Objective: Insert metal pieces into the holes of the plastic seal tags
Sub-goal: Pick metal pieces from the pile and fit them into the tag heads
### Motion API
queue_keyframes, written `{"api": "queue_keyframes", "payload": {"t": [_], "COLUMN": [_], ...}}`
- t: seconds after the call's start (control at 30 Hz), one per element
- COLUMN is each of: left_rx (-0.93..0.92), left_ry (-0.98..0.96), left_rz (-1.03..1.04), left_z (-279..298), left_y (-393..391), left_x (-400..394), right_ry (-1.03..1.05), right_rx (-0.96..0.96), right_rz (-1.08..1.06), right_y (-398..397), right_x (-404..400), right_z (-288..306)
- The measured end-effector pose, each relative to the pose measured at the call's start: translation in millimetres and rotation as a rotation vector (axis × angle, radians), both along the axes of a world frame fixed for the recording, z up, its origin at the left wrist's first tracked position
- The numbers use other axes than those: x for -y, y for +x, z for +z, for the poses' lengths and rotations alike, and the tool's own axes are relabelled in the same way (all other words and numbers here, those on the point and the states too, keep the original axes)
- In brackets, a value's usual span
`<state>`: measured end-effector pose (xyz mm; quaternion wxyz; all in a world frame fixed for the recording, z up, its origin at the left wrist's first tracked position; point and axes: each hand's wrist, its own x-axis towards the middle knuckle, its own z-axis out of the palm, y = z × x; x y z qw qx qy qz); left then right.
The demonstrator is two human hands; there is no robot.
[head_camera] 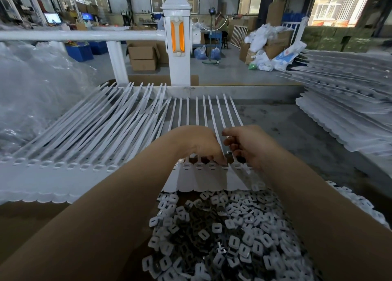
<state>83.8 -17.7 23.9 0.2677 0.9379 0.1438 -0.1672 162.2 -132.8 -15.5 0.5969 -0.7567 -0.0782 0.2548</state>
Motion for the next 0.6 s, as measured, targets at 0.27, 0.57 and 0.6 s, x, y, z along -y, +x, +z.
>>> {"api": "queue_keyframes", "payload": {"t": [0.27,0.57,0.6], "left_rx": [-0.045,-0.007,0.004], "left_ry": [0.046,0.052,0.049], "left_rz": [-0.033,0.015,0.015], "left_z": [1.9,-2.6,-3.7], "left_y": [5.2,3.2,2.0], "left_x": [1.0,2.5,2.3], "right_ry": [0.003,-0.019,-0.02], "right_rx": [-0.003,0.004,0.006], "right_rz": [0.003,0.005,0.005], "right_y": [1.3,-0.7,-0.5], "right_x": [-1.1,-0.6,-0.6], "right_z": [0.3,0.8,0.6]}}
